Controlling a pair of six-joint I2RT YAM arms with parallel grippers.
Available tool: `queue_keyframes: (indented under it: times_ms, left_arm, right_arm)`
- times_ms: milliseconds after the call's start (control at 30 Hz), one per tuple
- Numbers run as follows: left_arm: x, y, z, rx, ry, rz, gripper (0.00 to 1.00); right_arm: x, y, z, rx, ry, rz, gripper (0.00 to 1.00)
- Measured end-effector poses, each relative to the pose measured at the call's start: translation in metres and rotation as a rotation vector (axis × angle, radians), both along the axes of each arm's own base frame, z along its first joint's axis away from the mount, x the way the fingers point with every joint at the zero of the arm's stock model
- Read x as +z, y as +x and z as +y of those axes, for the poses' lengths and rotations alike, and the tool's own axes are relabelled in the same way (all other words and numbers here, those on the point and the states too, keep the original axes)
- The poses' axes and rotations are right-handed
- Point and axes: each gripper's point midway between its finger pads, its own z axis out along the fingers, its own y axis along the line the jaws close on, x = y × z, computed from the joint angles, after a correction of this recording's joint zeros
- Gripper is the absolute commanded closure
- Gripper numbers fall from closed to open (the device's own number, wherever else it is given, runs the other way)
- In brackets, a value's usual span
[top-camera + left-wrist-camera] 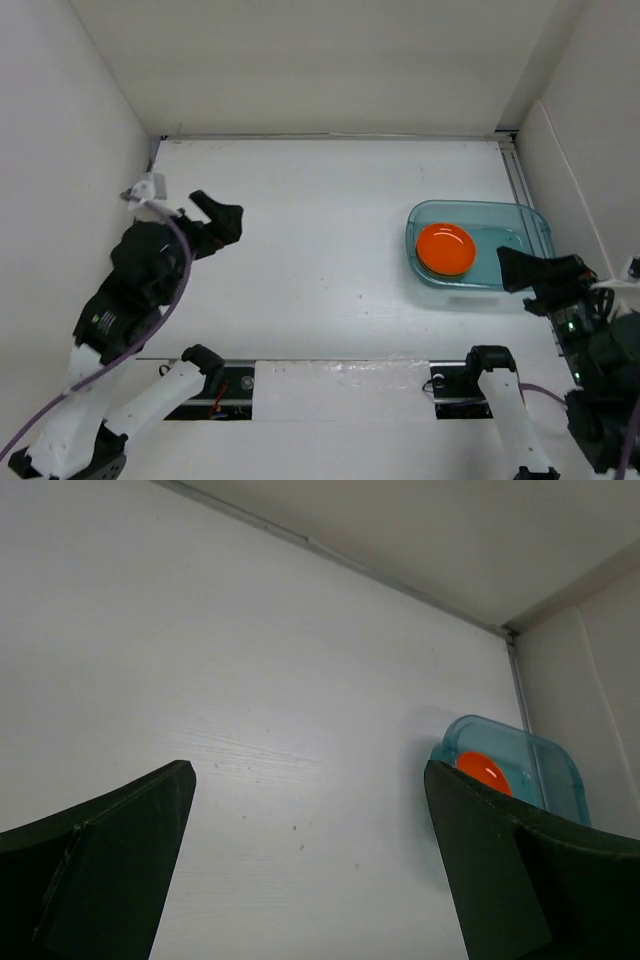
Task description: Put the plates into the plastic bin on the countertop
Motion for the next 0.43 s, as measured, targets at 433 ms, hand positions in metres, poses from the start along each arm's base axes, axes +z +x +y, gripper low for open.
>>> queue_keyframes:
  times_ms: [433]
  left_arm:
    - [-0.019, -0.060, 0.065, 0.142, -0.015, -0.082, 0.00]
  right_arm:
    - [0.023, -0.107, -0.002, 0.134, -0.064, -0.098, 0.00]
